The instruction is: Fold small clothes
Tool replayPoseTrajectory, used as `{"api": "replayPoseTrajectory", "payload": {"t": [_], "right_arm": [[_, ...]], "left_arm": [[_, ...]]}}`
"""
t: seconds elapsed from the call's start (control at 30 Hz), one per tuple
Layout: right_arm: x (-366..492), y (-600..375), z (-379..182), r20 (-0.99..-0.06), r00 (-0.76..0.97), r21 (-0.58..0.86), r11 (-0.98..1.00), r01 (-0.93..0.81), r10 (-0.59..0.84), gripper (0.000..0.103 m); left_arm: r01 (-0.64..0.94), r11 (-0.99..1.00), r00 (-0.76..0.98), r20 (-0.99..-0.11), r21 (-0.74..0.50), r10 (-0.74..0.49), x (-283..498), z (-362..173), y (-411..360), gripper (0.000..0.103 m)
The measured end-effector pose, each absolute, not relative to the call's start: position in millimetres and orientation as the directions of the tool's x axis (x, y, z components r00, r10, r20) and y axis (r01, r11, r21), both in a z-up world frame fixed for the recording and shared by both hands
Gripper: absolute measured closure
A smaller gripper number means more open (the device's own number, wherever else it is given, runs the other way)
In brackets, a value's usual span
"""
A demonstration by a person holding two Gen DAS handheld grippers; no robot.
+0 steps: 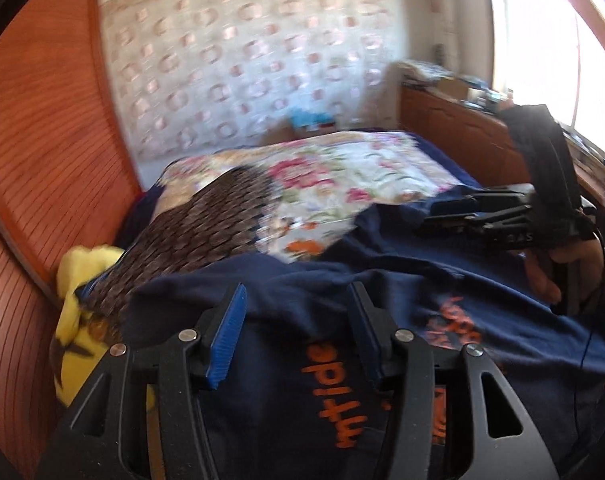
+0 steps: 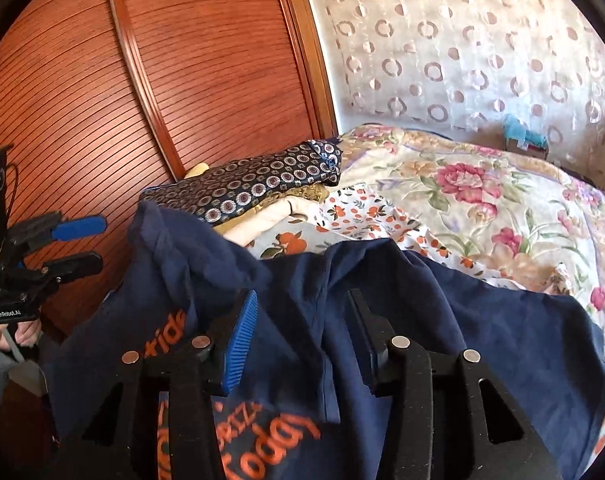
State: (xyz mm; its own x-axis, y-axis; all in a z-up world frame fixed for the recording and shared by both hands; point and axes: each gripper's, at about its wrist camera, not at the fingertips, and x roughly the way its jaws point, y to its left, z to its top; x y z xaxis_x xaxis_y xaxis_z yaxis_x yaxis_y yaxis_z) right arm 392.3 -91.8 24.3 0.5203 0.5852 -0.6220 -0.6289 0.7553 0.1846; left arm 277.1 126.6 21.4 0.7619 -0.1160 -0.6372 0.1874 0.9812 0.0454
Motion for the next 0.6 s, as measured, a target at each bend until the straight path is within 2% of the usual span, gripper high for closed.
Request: {"api": "replayPoseTrajectory", "payload": {"t": [0.17, 0.4, 0.57, 0.6], "right_arm": [[419, -59, 6, -0.678, 0.502, 0.166, 0.778, -0.606, 0.536, 0.056], [460, -33, -7, -0.733, 0.469, 0.209, 0.819, -0.534, 0.493, 0.056], [476, -26, -16, -0.772, 0.452, 0.213, 0.852, -0.478, 0.446, 0.056], [477, -25, -15, -0.768, 0.457, 0.213, 0.852, -0.477, 0.448, 0.056]], "left_arm": [[0.082, 0.997, 0.751, -0.659, 0.013, -0.053, 290, 4, 154, 0.05], [0.039, 0.994, 0.725, -0.682, -0.105, -0.101, 316, -11, 154, 0.05], [0.001, 0.996, 0.714, -0.698, -0.089, -0.064, 328, -22, 146, 0.05], [-0.003, 0.996, 0.719, -0.693, -0.09, -0.061, 328, -22, 146, 0.054]]}}
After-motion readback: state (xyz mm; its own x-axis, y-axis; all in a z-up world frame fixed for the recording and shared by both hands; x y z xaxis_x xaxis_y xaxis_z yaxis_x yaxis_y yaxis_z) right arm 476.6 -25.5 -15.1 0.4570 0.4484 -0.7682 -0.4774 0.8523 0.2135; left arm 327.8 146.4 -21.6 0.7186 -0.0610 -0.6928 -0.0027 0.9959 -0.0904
